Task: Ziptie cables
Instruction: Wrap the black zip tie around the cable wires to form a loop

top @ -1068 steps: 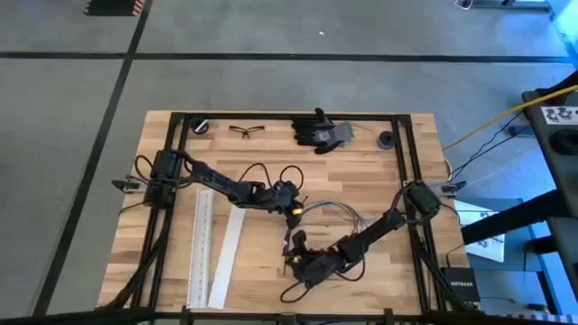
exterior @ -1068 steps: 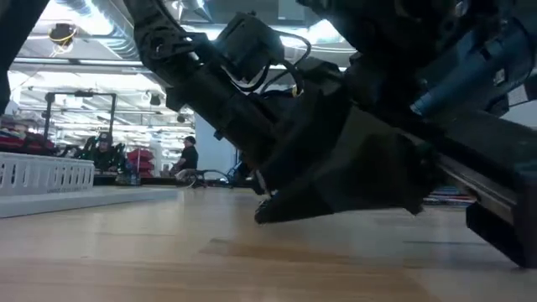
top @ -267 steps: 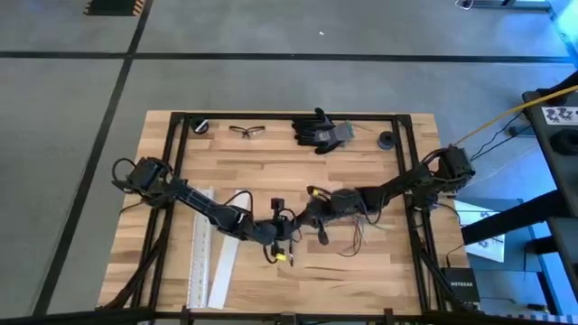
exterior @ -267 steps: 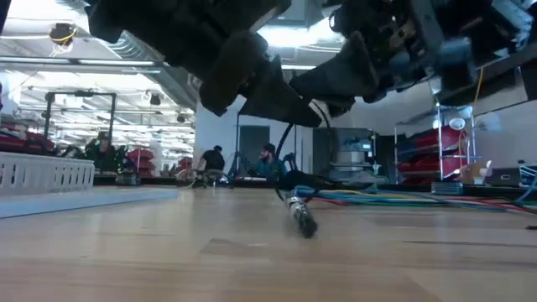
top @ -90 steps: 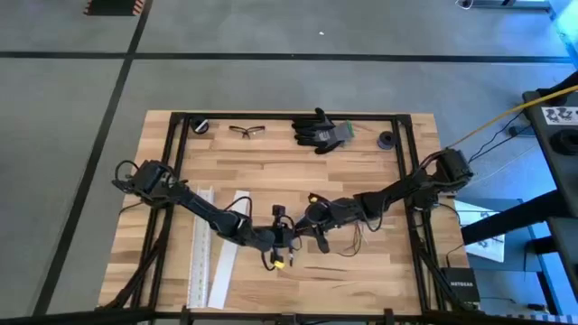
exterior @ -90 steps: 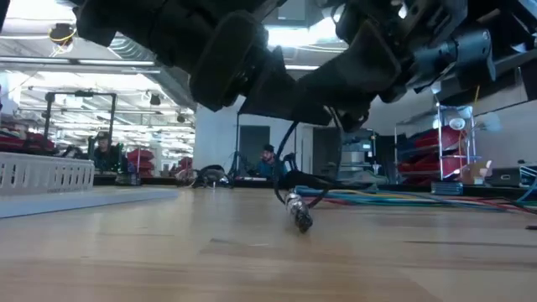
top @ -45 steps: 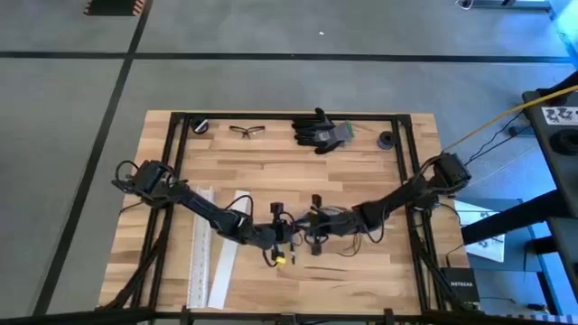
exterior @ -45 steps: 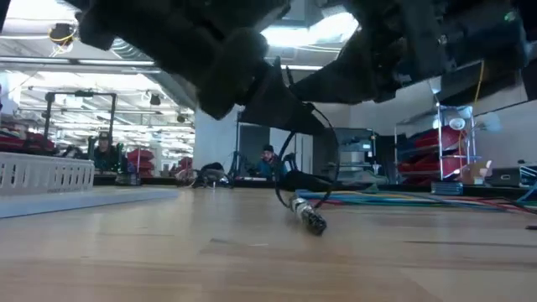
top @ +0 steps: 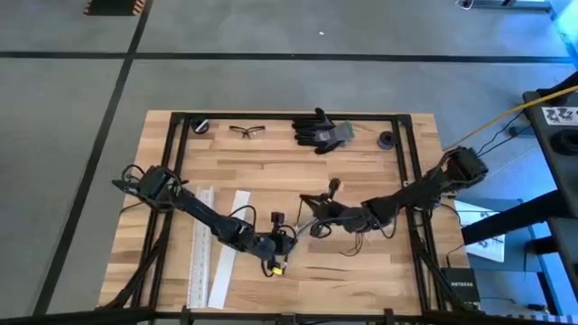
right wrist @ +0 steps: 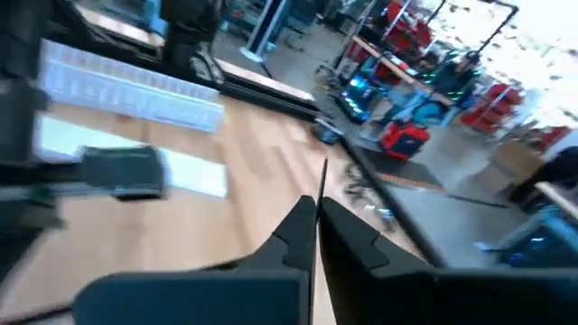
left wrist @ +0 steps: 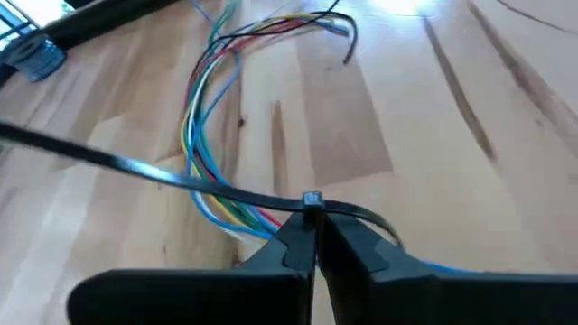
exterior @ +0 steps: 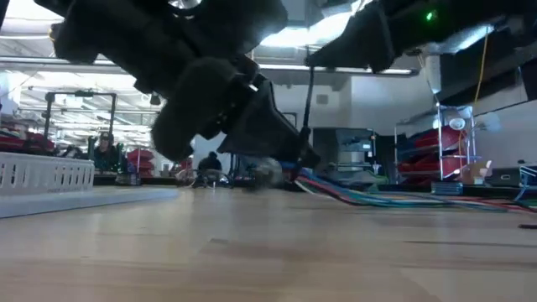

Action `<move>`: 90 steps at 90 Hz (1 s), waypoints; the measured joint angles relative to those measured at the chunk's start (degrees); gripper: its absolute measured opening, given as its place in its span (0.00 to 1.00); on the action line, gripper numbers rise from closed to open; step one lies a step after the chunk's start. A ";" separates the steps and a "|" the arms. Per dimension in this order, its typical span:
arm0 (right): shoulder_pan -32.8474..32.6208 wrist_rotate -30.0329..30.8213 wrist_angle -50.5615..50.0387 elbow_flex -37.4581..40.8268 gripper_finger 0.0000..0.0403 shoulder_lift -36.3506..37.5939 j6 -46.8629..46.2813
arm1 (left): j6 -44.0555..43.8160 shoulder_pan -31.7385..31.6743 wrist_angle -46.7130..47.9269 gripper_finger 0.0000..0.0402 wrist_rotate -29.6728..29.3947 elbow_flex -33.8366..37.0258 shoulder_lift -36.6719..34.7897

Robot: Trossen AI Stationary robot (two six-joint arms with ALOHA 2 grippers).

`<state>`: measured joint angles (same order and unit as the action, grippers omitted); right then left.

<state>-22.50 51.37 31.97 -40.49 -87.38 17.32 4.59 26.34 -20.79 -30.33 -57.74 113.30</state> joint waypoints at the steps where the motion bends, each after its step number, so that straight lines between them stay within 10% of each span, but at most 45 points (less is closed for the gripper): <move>1: 0.01 0.35 -0.64 0.00 0.00 0.60 0.15 | 0.04 0.03 0.07 0.00 0.00 0.00 0.01; 32: 0.02 -1.94 -17.55 -0.03 0.00 15.18 -11.21 | -0.53 0.02 1.65 0.00 0.11 0.04 0.17; 48: 0.07 -19.43 -29.87 0.18 0.06 15.48 -38.27 | -1.62 -0.19 1.57 0.00 -0.05 0.04 0.17; 90: 0.25 -40.62 8.59 3.79 0.41 -12.59 -45.39 | -1.33 -0.19 0.69 0.00 -0.30 0.09 -0.63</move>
<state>-22.26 10.75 40.56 -36.70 -99.97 -28.07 3.25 26.15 -20.10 -30.63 -57.65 112.66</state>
